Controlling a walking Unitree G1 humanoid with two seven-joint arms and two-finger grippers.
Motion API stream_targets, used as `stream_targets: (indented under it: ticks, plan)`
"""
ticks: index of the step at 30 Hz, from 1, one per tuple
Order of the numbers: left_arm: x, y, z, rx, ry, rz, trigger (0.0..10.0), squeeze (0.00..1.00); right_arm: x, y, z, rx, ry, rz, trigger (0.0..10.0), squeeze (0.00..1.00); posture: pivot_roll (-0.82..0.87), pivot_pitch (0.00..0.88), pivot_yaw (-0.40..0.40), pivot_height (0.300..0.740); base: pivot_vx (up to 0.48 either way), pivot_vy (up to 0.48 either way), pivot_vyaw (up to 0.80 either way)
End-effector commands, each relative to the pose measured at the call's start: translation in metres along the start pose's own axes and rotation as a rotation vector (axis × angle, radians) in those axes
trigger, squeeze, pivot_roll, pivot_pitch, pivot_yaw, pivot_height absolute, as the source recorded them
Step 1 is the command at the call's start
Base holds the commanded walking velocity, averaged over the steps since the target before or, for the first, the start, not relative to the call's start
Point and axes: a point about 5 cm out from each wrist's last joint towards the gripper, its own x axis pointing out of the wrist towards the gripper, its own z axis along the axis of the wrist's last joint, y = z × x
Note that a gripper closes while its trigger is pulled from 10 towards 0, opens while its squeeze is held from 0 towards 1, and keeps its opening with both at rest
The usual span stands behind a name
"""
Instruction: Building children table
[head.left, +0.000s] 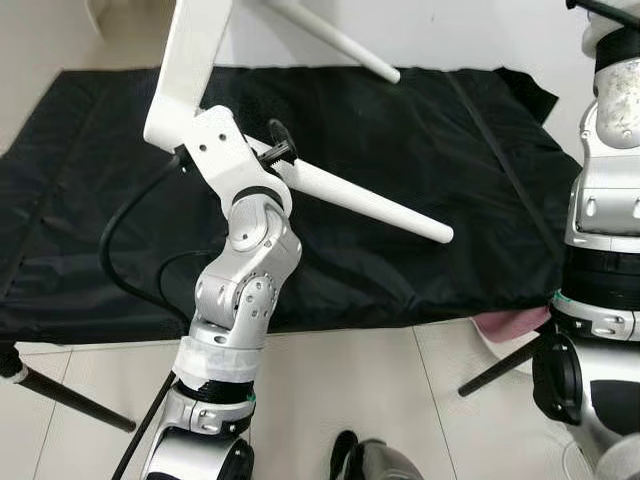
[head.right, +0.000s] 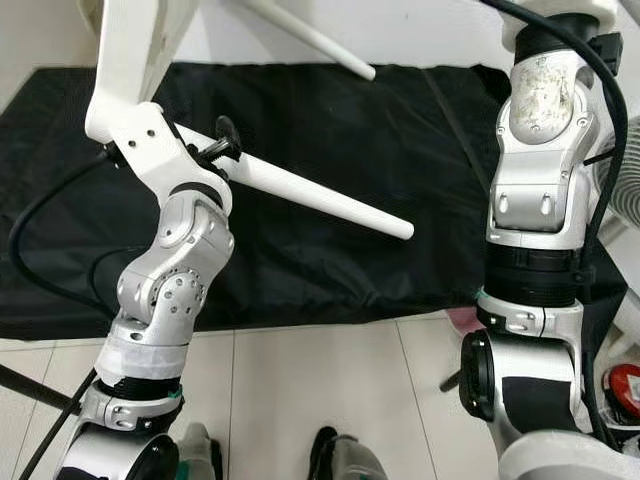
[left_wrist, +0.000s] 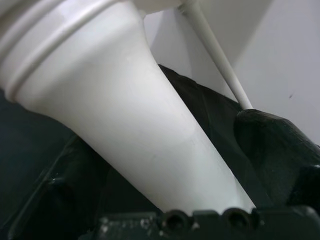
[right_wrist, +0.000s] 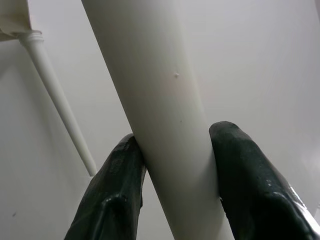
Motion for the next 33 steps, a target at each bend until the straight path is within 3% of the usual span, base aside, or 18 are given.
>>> stream_targets:
  ticks: [1, 23, 24, 25, 26, 27, 29, 32, 33]
  plan:
    - [-0.021, -0.071, 0.026, -0.095, -0.090, -0.391, 10.0, 1.00, 0.001, 0.010, 0.034, 0.125, -0.158, 0.035, 10.0, 0.00, -0.03, 0.142, -0.093, 0.740, 0.000, 0.000, 0.00]
    - [-0.021, -0.071, 0.026, -0.095, -0.090, -0.391, 10.0, 1.00, 0.001, 0.010, 0.034, 0.125, -0.158, 0.035, 10.0, 0.00, -0.03, 0.142, -0.093, 0.740, 0.000, 0.000, 0.00]
    - [-0.021, -0.072, 0.029, -0.084, -0.114, -0.391, 10.0, 1.00, 0.002, 0.011, 0.035, 0.127, -0.164, 0.038, 10.0, 0.00, -0.03, 0.000, 0.000, 0.740, 0.000, 0.000, 0.00]
    - [-0.008, -0.059, 0.048, 0.085, -0.197, -0.450, 10.0, 1.00, -0.018, 0.029, -0.001, 0.110, -0.025, 0.086, 10.0, 0.00, 0.03, 0.000, 0.000, 0.740, 0.000, 0.000, 0.00]
    - [-0.002, -0.049, 0.059, 0.213, -0.237, -0.497, 10.0, 0.00, -0.037, 0.040, -0.028, 0.086, 0.073, 0.125, 10.0, 0.00, 0.03, 0.000, 0.000, 0.740, 0.000, 0.000, 0.00]
    - [0.001, -0.042, 0.063, 0.307, -0.236, -0.529, 10.0, 0.00, -0.051, 0.047, -0.044, 0.070, 0.133, 0.159, 10.0, 0.00, 0.03, 0.000, 0.000, 0.740, 0.000, 0.000, 0.00]
    - [0.002, -0.038, 0.061, 0.354, -0.223, -0.545, 10.0, 0.00, -0.058, 0.050, -0.051, 0.058, 0.158, 0.179, 10.0, 0.00, 0.03, 0.000, 0.000, 0.740, 0.000, 0.000, 0.00]
    - [-0.003, -0.031, 0.036, 0.389, -0.156, -0.566, 10.0, 0.00, -0.055, 0.052, -0.046, 0.062, 0.120, 0.201, 10.0, 0.00, 0.03, 0.000, 0.000, 0.740, 0.000, 0.000, 0.00]
    - [-0.006, -0.028, 0.025, 0.413, -0.127, -0.584, 10.0, 0.63, -0.054, 0.053, -0.043, 0.065, 0.097, 0.213, 10.0, 0.35, 0.03, 0.000, 0.000, 0.740, 0.000, 0.000, 0.00]
